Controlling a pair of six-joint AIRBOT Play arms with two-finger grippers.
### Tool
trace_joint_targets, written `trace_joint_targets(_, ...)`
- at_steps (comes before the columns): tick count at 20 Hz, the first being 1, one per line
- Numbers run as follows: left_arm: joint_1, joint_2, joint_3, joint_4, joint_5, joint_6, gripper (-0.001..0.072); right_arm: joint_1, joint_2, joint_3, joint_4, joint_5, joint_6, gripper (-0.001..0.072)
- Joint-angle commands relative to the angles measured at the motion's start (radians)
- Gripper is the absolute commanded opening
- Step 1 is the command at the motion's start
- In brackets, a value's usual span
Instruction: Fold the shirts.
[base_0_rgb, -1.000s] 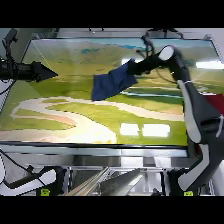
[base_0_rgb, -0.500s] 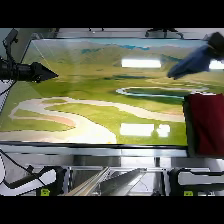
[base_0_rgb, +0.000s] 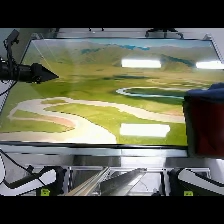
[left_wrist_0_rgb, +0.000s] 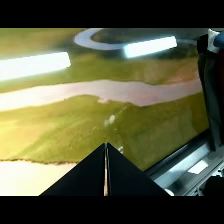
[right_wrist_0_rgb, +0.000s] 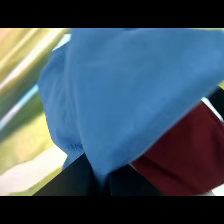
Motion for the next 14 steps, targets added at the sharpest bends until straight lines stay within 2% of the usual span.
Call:
trace_joint_targets(1, 0.0, 0.0, 0.0, 0.0, 0.004, 0.0, 0.0017, -0.06, 0.067, -0.113, -0.081, 0.045, -0.008, 0.002)
trace_joint_targets(4, 0.001, 0.0, 0.0, 0.0, 0.005, 0.0, 0.0017, -0.059, 0.128, -0.364, -0.125, 0.026, -0.003, 0.0021)
trace_joint_targets(8, 0.001, 0.0, 0.0, 0.0, 0.006, 0.0, 0.0017, -0.059, 0.222, -0.753, -0.248, -0.122, 0.016, 0.0026)
trace_joint_targets(11, 0.0, 0.0, 0.0, 0.0, 0.005, 0.0, 0.0017, -0.059, 0.26, -0.971, -0.264, -0.175, 0.035, 0.003)
trace_joint_targets(12, 0.0, 0.0, 0.0, 0.0, 0.005, 0.0, 0.0017, -0.059, 0.259, -1.006, -0.264, -0.175, 0.05, 0.011)
trace_joint_targets(14, 0.001, 0.0, 0.0, 0.0, 0.005, 0.0, 0.0017, -0.059, 0.25, -1.017, -0.263, -0.172, 0.032, 0.072)
